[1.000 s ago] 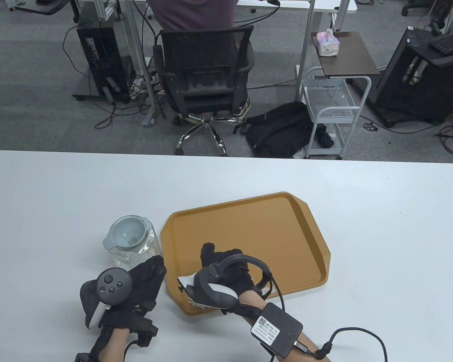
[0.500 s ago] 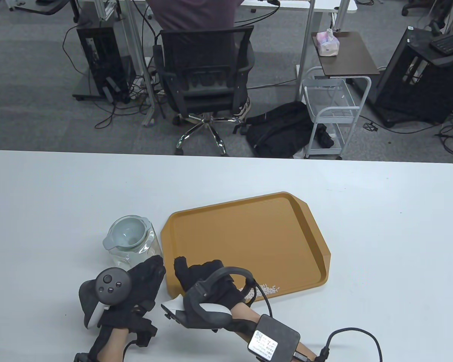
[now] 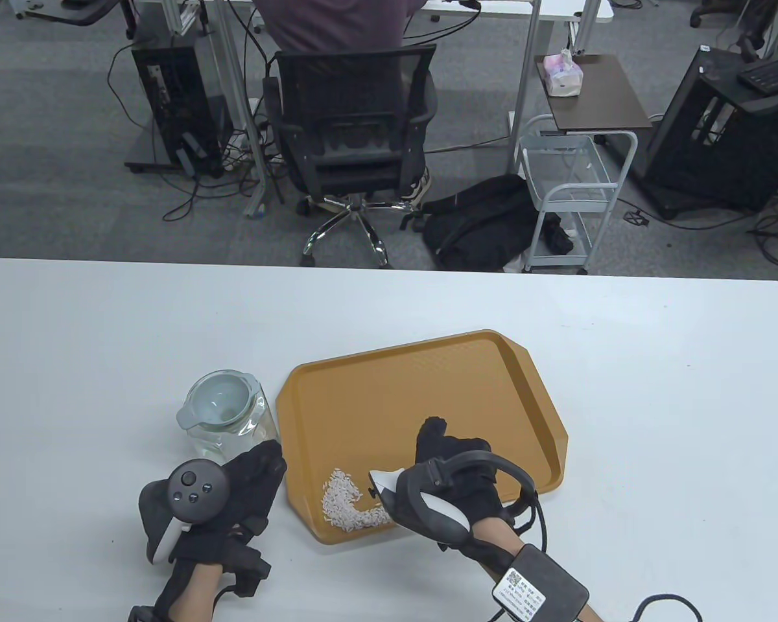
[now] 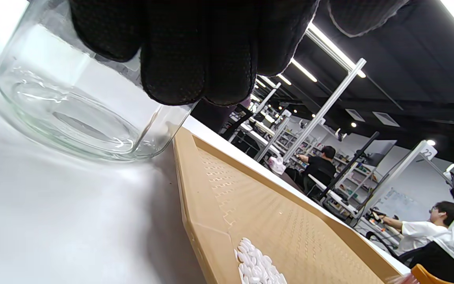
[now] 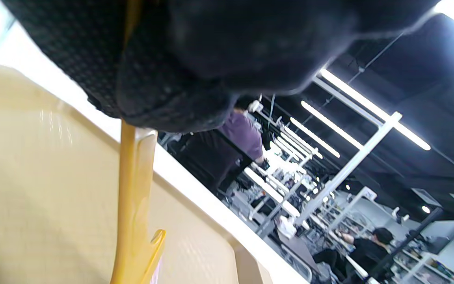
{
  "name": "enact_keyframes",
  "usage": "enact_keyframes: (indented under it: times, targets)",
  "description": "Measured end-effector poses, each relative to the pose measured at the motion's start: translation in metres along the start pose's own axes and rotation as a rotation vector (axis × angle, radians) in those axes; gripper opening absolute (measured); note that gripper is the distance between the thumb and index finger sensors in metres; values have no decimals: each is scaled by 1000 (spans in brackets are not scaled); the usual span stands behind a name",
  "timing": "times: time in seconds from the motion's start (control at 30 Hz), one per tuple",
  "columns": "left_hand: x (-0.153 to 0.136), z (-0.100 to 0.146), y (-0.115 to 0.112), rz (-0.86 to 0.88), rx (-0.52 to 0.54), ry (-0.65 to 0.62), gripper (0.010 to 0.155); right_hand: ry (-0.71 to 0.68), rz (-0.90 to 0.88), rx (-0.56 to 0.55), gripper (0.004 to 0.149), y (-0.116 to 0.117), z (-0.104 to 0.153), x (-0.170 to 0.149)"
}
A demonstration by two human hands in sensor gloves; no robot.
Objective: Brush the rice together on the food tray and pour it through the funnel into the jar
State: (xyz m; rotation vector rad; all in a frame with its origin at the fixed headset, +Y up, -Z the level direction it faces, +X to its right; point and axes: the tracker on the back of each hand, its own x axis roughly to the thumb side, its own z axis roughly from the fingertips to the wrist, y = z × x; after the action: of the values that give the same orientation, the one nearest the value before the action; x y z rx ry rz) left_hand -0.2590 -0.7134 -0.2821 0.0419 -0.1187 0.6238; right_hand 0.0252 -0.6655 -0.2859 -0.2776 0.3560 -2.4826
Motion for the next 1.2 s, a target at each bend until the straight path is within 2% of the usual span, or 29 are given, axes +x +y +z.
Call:
enact_keyframes:
  times: [0.1, 0.27, 0.6, 0.93, 1.03, 1.2]
  targets:
    - [1, 0, -1, -5, -7, 0, 58, -8, 2, 0, 56, 4, -2, 5]
    - [0, 0, -1, -3, -8, 1, 58, -18, -111, -2, 51, -2, -5, 16]
    - [0, -1, 0, 1, -5, 0, 58, -47, -253, -47, 51, -33, -16, 49]
    - [-1, -1, 1, 5, -5, 4, 58, -116, -349, -168, 52, -67, -23, 88]
    - [-1, 0, 1, 4, -6, 5, 58, -112, -359, -187, 52, -71, -24, 87]
    - [-1, 0, 1, 4, -6, 5, 58, -79, -382, -207, 51, -69, -19, 66]
